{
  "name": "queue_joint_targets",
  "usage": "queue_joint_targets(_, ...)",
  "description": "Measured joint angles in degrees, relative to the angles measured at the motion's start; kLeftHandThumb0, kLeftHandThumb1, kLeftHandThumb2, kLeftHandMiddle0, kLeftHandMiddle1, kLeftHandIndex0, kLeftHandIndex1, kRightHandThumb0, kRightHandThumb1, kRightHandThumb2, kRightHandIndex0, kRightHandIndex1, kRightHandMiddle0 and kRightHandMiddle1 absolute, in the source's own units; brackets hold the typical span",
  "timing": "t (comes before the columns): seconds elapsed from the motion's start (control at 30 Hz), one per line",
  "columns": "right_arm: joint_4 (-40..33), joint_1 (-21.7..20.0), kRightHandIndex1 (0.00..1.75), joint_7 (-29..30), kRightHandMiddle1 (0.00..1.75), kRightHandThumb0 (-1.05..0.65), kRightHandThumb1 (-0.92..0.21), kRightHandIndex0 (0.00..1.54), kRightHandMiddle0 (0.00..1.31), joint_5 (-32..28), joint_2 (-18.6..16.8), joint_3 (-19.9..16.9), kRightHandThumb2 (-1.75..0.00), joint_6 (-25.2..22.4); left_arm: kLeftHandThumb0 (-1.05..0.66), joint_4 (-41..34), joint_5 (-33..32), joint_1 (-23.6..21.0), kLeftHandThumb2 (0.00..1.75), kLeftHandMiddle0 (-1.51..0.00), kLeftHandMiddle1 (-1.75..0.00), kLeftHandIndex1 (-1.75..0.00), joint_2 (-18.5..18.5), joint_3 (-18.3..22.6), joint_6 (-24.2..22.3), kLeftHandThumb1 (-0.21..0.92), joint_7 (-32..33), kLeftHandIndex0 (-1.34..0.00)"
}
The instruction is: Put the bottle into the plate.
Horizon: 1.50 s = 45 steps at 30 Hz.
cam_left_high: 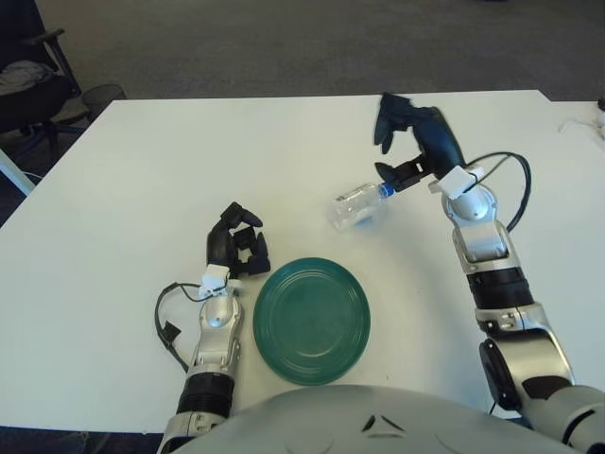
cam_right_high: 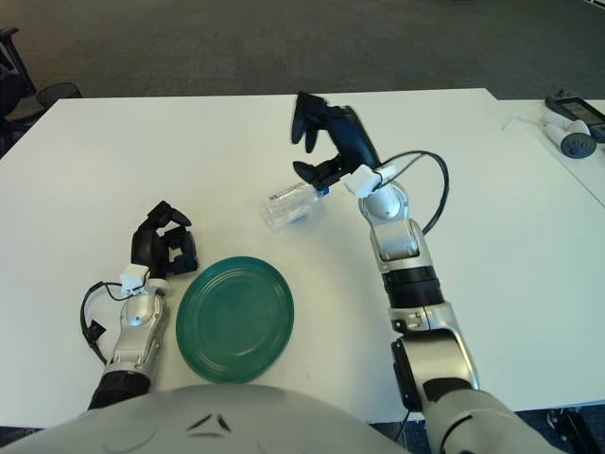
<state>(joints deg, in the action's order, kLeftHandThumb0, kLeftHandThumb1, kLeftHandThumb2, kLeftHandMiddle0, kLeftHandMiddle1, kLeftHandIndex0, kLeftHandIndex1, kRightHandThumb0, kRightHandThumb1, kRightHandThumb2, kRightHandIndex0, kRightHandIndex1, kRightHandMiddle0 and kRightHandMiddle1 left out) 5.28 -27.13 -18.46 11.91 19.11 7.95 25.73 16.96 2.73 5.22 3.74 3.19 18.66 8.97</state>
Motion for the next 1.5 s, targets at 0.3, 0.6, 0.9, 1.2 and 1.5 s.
queue_joint_targets(0.3,5.4,-7.7,0.1,-13.2,0.16,-0.98,-0.89,0.01,0.01,8.1,13.4,6.7,-0.32,10.0,-0.57,0.7,-0.9,0.1,1.59,-1.33,-1.75,-1.75,-0.1,0.3,0.1,0.09,-0.8,-0.8)
queue_joint_targets(0.6,13.5,-11.2,0.0,-11.9,0.0,-1.05,-0.92,0.0,0.0,16.1,14.5,11.1,-0.28,16.7,-0.56,0.9,-1.2,0.1,1.58,-1.32,-1.75,-1.75,-0.5,0.6,0.0,0.1,-1.0,-0.79)
queue_joint_targets(0.9,18.8,-13.0,0.0,-5.4,0.0,-1.05,-0.92,0.0,0.0,22.4,14.4,13.2,-0.31,22.3,-0.56,0.7,-0.4,-0.1,1.58,-1.32,-1.75,-1.75,-0.4,0.5,-0.1,0.1,-0.9,-0.79)
queue_joint_targets(1.2,26.1,-14.2,0.0,0.9,0.0,-1.05,-0.92,0.0,0.0,28.1,13.3,15.7,-0.4,23.8,-0.56,0.1,-0.5,0.3,1.57,-1.33,-1.75,-1.75,-0.4,0.8,-1.0,0.11,-0.9,-0.78)
queue_joint_targets(1.5,31.2,-17.6,0.0,5.1,0.0,-1.05,-0.92,0.0,0.0,30.1,12.0,17.6,-0.49,24.5,-0.56,0.0,0.0,0.2,1.57,-1.33,-1.75,-1.75,-0.4,0.7,-1.0,0.11,-0.8,-0.78)
